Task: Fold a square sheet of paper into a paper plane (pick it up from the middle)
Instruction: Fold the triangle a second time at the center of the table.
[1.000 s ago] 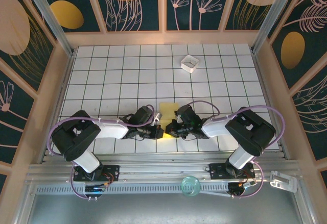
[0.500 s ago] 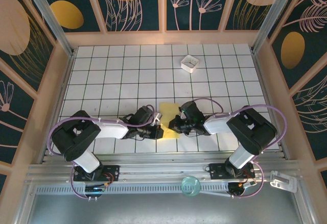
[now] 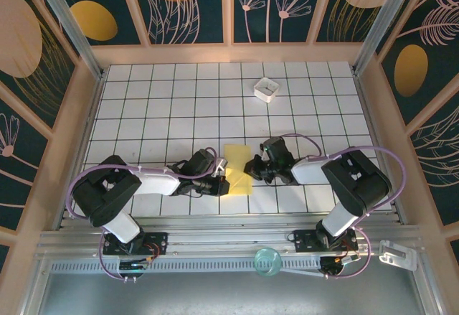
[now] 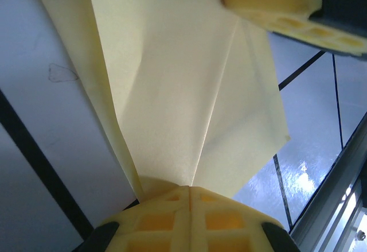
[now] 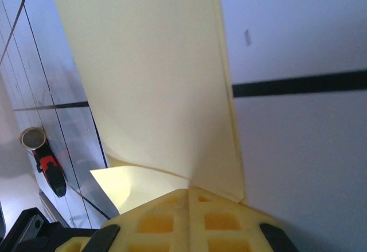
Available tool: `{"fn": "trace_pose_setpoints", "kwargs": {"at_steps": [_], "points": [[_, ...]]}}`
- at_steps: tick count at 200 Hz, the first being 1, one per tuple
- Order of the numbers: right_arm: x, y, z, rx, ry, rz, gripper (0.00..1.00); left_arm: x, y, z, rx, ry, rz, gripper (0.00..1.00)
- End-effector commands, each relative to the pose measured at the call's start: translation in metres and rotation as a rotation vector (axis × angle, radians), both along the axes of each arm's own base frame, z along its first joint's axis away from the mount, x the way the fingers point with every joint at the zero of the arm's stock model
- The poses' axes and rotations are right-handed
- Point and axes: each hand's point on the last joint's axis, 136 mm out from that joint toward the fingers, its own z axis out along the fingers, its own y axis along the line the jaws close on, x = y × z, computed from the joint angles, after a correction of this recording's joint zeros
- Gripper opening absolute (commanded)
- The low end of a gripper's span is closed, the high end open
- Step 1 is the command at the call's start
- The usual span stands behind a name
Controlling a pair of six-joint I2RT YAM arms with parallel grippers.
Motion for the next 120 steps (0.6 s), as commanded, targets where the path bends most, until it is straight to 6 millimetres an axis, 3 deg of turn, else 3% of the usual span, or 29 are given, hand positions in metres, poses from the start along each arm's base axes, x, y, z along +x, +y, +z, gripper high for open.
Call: {"fn": "trace_pose_setpoints", "kwargs": {"at_steps": [1,38,67,82,98,120], "points": [[0.004,-0.042,-0.029,-0.162,0.018,-0.089,0.00,-0.036,0.097,-0.081,0.449,0.119,0.073,0.00],[0.026,-0.065,-0.025,-0.164,-0.012,-0.134,0.00,-0.030,0.086,-0.074,0.408,0.117,0.077,0.00],[0.044,-0.060,0.009,-0.123,-0.126,-0.094,0.01,0.001,0.044,-0.032,0.234,0.024,0.102,0.00],[0.044,-0.056,0.028,-0.119,-0.188,-0.062,0.02,0.019,0.021,-0.006,0.127,-0.023,0.124,0.07],[0.036,-0.056,0.040,-0.122,-0.226,-0.048,0.05,0.037,0.001,0.026,0.023,-0.074,0.152,0.22],[0.017,-0.052,0.047,-0.127,-0.250,-0.017,0.10,0.058,-0.010,0.063,-0.079,-0.162,0.219,0.33]]}}
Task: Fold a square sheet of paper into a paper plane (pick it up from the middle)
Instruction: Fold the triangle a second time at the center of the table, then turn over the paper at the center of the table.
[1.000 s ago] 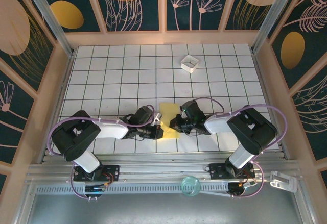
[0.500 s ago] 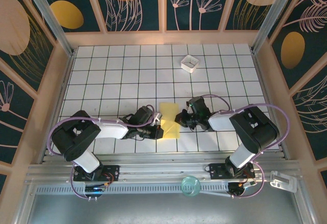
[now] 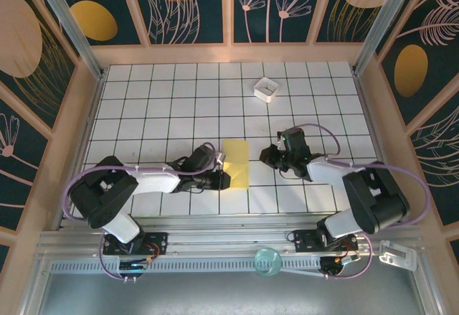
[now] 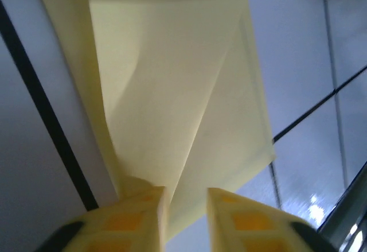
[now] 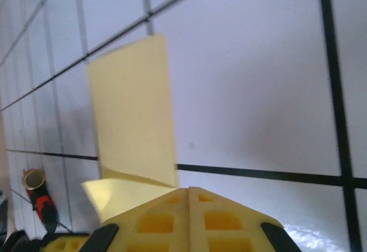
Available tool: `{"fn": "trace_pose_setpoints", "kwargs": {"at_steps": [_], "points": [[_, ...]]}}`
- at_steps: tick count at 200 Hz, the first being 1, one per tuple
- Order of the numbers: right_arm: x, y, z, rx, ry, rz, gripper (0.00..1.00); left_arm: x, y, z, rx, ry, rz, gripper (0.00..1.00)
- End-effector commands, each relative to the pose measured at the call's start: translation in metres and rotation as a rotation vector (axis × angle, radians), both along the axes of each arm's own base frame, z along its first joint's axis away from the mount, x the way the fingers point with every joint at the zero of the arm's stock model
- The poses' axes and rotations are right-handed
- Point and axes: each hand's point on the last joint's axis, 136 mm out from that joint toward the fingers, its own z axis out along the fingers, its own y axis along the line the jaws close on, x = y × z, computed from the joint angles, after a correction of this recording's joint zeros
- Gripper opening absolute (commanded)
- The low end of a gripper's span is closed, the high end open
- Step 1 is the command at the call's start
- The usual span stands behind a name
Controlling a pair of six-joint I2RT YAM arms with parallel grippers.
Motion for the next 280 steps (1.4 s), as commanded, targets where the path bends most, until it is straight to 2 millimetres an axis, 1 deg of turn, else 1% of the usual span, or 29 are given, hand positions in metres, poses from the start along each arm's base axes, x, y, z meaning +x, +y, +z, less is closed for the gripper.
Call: {"fn": "trace_pose_setpoints", "kwargs": {"at_steps": [1,9,13,15,26,42,53,69,77,80,93,110,129,153,171,221,280], "points": [[-0.020,0.000,0.004,-0.059,-0.036,0.045,0.10,0.030,-0.007,0.042,-0.085,-0.102,0.110,0.33],[-0.026,0.003,0.005,-0.070,-0.044,0.056,0.11,0.036,-0.007,0.048,-0.101,-0.130,0.130,0.35],[-0.027,0.001,0.006,-0.077,-0.046,0.047,0.12,0.040,-0.007,0.050,-0.106,-0.138,0.137,0.35],[-0.031,0.005,0.006,-0.081,-0.047,0.061,0.13,0.041,-0.007,0.050,-0.106,-0.139,0.141,0.35],[-0.040,0.012,0.007,-0.089,-0.055,0.079,0.14,0.049,-0.008,0.048,-0.107,-0.131,0.151,0.29],[-0.048,0.018,0.008,-0.098,-0.057,0.085,0.17,0.058,-0.010,0.038,-0.084,-0.104,0.143,0.18],[-0.052,0.019,0.007,-0.098,-0.052,0.080,0.19,0.063,-0.013,0.031,-0.074,-0.092,0.130,0.12],[-0.054,0.019,0.005,-0.093,-0.044,0.072,0.22,0.068,-0.015,0.018,-0.048,-0.070,0.119,0.07],[-0.056,0.020,0.004,-0.091,-0.039,0.072,0.23,0.072,-0.015,0.019,-0.048,-0.075,0.121,0.05],[-0.057,0.020,0.003,-0.091,-0.037,0.072,0.24,0.072,-0.012,0.009,-0.029,-0.059,0.124,0.05],[-0.062,0.021,0.001,-0.090,-0.020,0.073,0.26,0.077,-0.006,0.000,0.001,-0.054,0.140,0.02],[-0.071,0.024,-0.004,-0.090,0.010,0.081,0.29,0.078,0.002,-0.007,0.035,-0.058,0.147,0.00],[-0.083,0.032,-0.009,-0.059,0.045,0.092,0.30,0.072,0.007,-0.017,0.050,-0.045,0.147,0.00],[-0.091,0.042,-0.015,-0.024,0.081,0.102,0.32,0.067,0.013,-0.029,0.074,-0.029,0.151,0.00],[-0.092,0.046,-0.021,-0.031,0.100,0.094,0.33,0.063,0.018,-0.038,0.091,-0.018,0.159,0.00],[-0.098,0.051,-0.033,-0.013,0.155,0.086,0.34,0.056,0.024,-0.050,0.093,0.006,0.171,0.00],[-0.100,0.057,-0.035,0.022,0.172,0.085,0.34,0.052,0.024,-0.052,0.090,0.011,0.159,0.00]]}}
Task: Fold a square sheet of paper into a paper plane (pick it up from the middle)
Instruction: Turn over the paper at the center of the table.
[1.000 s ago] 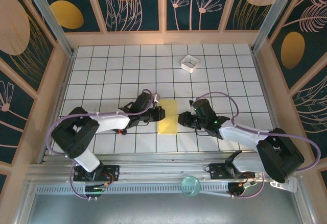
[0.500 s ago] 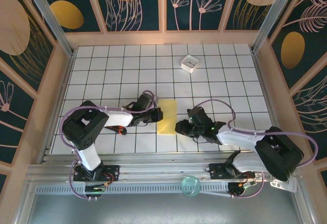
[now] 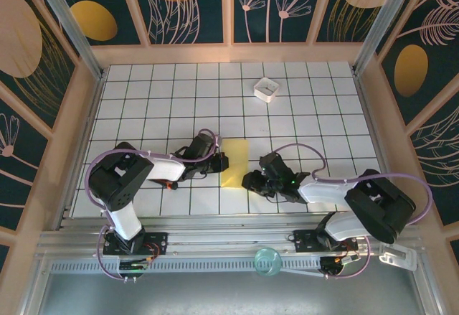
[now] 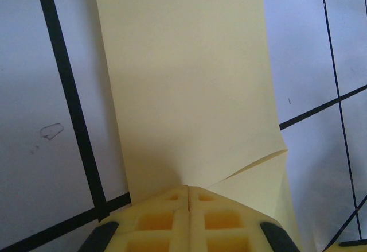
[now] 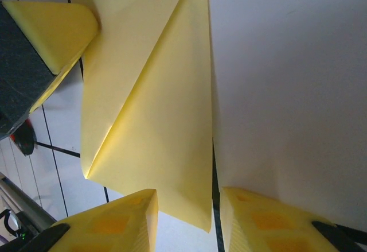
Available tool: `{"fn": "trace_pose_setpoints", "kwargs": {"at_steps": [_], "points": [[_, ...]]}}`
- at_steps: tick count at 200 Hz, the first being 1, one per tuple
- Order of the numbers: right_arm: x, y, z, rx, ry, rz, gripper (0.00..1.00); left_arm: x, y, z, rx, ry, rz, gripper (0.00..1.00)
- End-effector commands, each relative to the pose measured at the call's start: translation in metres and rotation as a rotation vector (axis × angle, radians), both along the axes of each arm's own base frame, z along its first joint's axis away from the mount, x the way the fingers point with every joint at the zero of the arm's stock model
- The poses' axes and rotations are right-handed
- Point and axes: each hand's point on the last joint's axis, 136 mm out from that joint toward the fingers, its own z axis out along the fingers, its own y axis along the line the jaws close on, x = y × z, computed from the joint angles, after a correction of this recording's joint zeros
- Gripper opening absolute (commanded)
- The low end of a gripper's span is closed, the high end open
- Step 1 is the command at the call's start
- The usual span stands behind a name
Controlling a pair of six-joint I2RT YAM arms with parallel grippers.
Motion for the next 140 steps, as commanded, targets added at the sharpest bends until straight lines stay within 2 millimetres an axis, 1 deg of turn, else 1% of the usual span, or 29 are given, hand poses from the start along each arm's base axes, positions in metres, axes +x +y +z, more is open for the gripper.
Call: {"fn": "trace_pose_setpoints", "kwargs": {"at_steps": [1,35,72,101,140], "points": [[-0.002,0.005,-0.002,0.036,0.013,-0.007,0.34,-0.020,0.022,-0.039,0.101,0.107,0.012,0.00],[0.005,0.007,0.004,0.054,-0.015,-0.033,0.32,-0.021,0.022,-0.039,0.102,0.109,0.008,0.00],[0.011,0.002,0.005,0.042,-0.029,-0.075,0.28,-0.021,0.022,-0.038,0.105,0.107,0.001,0.00],[0.015,-0.002,0.003,0.030,-0.031,-0.109,0.24,-0.021,0.022,-0.037,0.108,0.104,0.000,0.00],[0.020,0.001,0.004,0.042,-0.040,-0.128,0.16,-0.019,0.020,-0.036,0.105,0.104,-0.002,0.00]]}}
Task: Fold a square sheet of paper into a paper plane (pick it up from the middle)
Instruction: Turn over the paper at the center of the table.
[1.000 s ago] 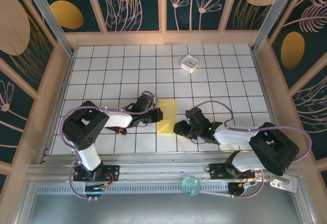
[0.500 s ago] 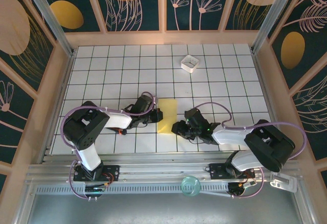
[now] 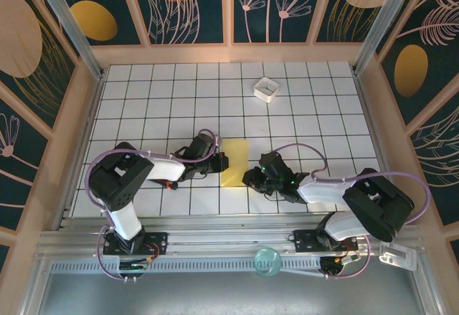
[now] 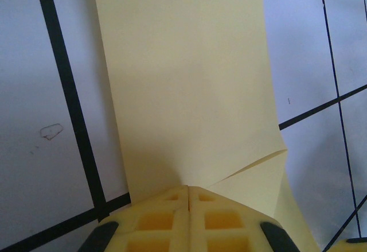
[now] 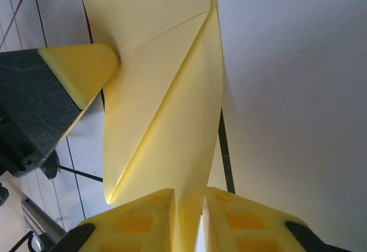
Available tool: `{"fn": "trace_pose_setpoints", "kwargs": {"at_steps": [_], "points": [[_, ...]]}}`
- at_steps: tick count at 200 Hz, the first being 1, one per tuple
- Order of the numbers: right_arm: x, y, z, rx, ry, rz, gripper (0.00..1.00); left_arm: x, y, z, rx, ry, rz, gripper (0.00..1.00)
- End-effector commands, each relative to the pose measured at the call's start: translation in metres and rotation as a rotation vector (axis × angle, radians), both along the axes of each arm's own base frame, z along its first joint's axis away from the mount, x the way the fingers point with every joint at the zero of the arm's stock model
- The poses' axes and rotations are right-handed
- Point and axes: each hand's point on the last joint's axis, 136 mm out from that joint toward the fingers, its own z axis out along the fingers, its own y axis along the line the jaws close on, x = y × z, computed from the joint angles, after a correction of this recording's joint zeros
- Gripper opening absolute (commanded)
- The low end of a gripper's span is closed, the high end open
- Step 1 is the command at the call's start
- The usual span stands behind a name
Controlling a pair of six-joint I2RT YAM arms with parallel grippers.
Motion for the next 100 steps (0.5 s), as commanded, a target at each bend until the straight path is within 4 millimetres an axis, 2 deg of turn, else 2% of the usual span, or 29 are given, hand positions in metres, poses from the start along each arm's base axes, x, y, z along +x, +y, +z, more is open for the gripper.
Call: {"fn": "trace_pose_setpoints", "kwargs": {"at_steps": [1,39,60,84,100], "points": [[0.006,-0.003,-0.003,-0.002,-0.016,-0.043,0.16,-0.019,0.021,-0.036,0.106,0.105,0.000,0.00],[0.009,-0.009,-0.006,-0.032,-0.019,-0.074,0.04,-0.016,0.017,-0.029,0.088,0.095,0.003,0.00],[0.012,-0.011,-0.005,-0.050,-0.035,-0.077,0.00,-0.012,0.010,-0.020,0.052,0.084,0.004,0.05],[0.015,-0.015,-0.003,-0.095,-0.064,-0.052,0.00,-0.007,0.002,-0.003,-0.004,0.063,0.013,0.17],[0.017,-0.022,-0.003,-0.160,-0.090,-0.025,0.00,-0.002,-0.004,0.017,-0.058,0.030,0.015,0.27]]}}
